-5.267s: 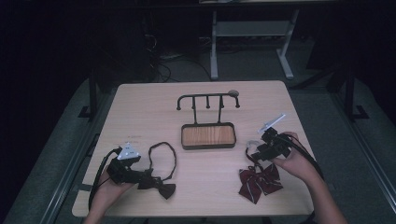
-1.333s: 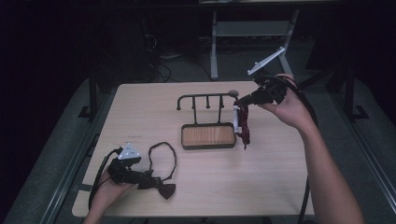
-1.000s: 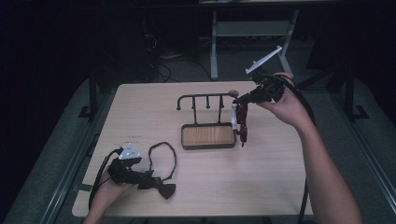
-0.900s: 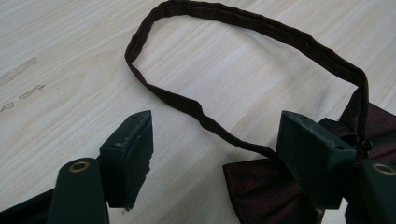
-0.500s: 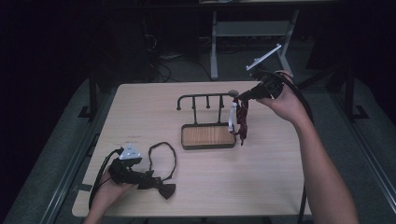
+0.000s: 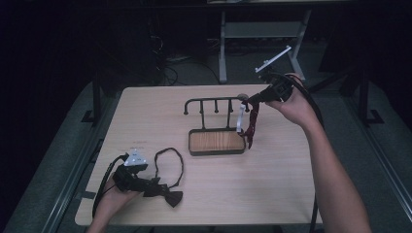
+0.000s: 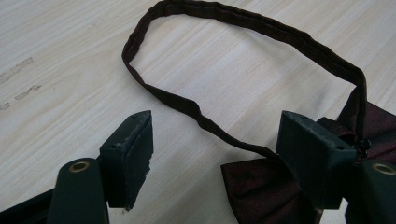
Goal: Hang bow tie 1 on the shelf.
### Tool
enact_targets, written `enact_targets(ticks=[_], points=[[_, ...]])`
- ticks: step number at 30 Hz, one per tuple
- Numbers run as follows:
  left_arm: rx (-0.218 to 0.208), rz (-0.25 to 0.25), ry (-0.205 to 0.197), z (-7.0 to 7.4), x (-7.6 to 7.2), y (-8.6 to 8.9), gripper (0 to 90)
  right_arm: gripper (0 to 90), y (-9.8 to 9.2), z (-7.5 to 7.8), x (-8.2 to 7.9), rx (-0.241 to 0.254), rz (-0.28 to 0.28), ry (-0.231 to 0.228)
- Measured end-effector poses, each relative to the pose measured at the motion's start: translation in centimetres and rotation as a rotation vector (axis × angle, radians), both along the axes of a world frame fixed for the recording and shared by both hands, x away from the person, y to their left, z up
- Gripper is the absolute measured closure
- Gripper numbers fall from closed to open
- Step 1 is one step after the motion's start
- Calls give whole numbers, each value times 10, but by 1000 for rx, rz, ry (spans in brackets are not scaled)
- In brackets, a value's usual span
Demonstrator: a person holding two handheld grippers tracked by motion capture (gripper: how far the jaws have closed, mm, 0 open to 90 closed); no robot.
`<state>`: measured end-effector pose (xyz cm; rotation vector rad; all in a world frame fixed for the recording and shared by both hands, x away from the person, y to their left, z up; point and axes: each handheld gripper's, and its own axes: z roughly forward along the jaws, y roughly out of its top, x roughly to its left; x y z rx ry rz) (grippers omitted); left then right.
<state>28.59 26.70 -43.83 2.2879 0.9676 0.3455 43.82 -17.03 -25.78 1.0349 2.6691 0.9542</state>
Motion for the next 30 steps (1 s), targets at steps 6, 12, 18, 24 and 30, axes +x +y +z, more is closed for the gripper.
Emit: enact_targets(ticks=[6,12,18,24,30], points=[[-2,0,-3,1,-1,0,278,898,0,-1,4,-35,-18,2],[2,-2,1,0,0,0,278,897,-10,-11,7,-52,-46,19],[10,-6,1,0,0,0,278,894,-16,-25,9,-60,-53,50],[8,-8,1,1,-1,0,278,808,-17,-33,8,-66,-44,73],[6,-6,2,1,0,0,278,760,-22,-40,3,-56,-33,82]])
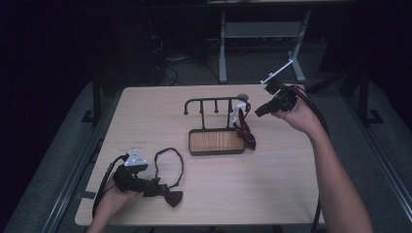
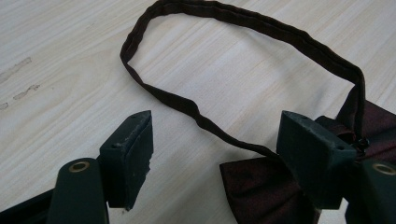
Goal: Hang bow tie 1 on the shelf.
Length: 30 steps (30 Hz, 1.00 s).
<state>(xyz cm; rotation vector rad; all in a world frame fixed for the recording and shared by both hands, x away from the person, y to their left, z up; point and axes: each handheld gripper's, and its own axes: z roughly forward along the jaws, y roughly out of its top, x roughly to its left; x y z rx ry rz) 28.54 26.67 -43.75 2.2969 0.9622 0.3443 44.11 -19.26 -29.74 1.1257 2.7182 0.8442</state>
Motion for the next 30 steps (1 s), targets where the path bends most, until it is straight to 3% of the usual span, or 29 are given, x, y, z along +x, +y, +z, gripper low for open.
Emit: enact_targets(ticks=[10,30], points=[[-2,3,8,1,2,-1,280,683,-9,-13,-14,35,19,8],[11,-8,22,9,11,-4,327,617,-24,-43,-37,69,32,20]])
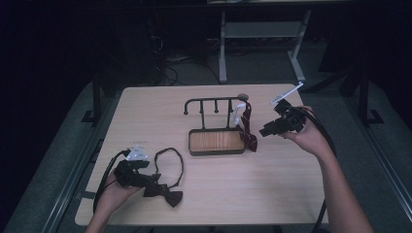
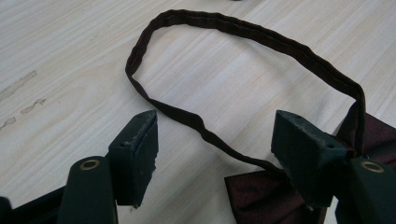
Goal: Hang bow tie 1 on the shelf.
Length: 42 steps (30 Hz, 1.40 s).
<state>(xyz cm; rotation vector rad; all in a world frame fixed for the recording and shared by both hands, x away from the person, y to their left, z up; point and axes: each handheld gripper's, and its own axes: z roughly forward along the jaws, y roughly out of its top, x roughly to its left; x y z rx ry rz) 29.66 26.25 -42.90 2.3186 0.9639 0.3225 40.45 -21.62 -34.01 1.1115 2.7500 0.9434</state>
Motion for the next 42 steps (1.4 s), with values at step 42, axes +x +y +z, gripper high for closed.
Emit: enact_targets(ticks=[42], points=[[59,-24,51,8,35,-10,423,524,-18,-45,-35,27,6,47]])
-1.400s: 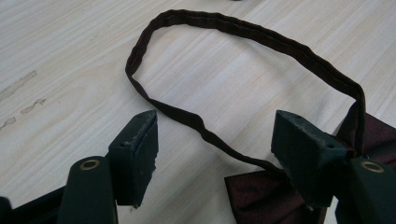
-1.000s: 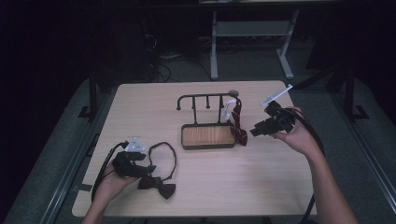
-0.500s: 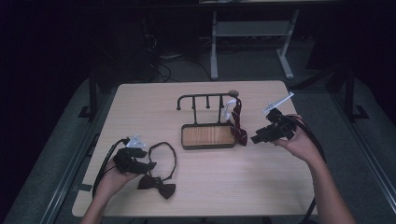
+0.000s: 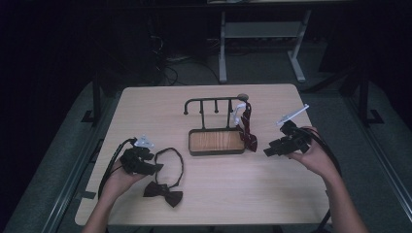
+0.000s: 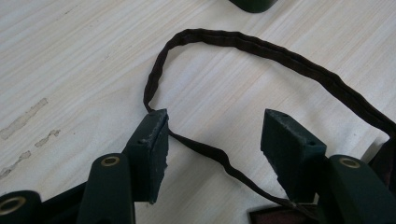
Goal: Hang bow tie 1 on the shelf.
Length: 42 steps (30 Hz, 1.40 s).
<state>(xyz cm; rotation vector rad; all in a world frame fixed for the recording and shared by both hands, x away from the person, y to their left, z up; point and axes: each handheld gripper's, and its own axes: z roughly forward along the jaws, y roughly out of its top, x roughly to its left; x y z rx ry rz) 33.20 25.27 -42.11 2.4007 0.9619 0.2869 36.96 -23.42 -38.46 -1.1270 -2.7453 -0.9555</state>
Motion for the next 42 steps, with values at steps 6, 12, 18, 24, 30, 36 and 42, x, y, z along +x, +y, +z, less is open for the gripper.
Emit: enact_targets(ticks=[6,12,18,24,30,36,42], points=[[3,3,10,0,3,1,431,513,-2,-5,-6,-9,-1,3],[8,9,26,0,7,2,444,510,-3,-8,-11,-5,-2,4],[21,16,40,-2,12,3,455,506,-4,-11,-19,-8,0,-4],[24,26,60,-5,17,4,478,506,-3,-15,-27,-5,8,-6],[23,61,67,-5,27,3,498,505,-1,-18,-33,-3,14,-10],[43,73,84,-8,39,2,535,505,-1,-18,-37,-3,16,-16],[73,86,106,-14,48,0,596,506,-2,-17,-41,4,17,-22]])
